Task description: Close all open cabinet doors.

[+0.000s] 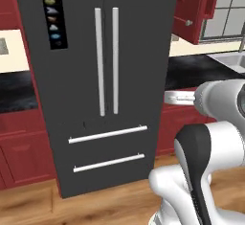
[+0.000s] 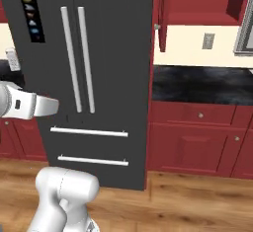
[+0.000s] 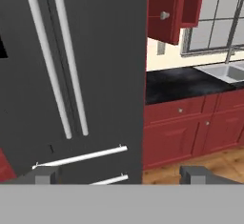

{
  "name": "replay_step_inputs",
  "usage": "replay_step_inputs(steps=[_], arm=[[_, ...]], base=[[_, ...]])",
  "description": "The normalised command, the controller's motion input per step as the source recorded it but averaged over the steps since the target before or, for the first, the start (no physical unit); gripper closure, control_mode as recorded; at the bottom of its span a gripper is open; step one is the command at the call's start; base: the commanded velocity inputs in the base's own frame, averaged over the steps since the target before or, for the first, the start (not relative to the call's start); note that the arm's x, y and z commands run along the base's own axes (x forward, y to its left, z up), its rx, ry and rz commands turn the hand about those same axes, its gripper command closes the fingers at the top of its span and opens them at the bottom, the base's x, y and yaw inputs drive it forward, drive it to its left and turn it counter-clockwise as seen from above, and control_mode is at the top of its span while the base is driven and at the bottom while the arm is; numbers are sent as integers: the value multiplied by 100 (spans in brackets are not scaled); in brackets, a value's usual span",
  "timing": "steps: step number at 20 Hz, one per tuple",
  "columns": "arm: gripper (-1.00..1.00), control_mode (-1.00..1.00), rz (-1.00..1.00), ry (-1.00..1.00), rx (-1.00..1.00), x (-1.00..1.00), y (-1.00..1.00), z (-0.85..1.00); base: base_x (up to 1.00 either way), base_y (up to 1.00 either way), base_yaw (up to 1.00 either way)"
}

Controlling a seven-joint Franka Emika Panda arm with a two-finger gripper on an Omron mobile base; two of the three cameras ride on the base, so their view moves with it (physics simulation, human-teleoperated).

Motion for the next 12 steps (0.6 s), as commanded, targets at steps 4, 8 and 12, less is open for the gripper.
replay_step_inputs(steps=[4,8,12], arm=[[-100,100,0,0,0,0,0,0],[-100,100,0,0,0,0,0,0],[-100,100,0,0,0,0,0,0]], base=[[0,-100,-3],[0,-100,-1],[5,-100,0]])
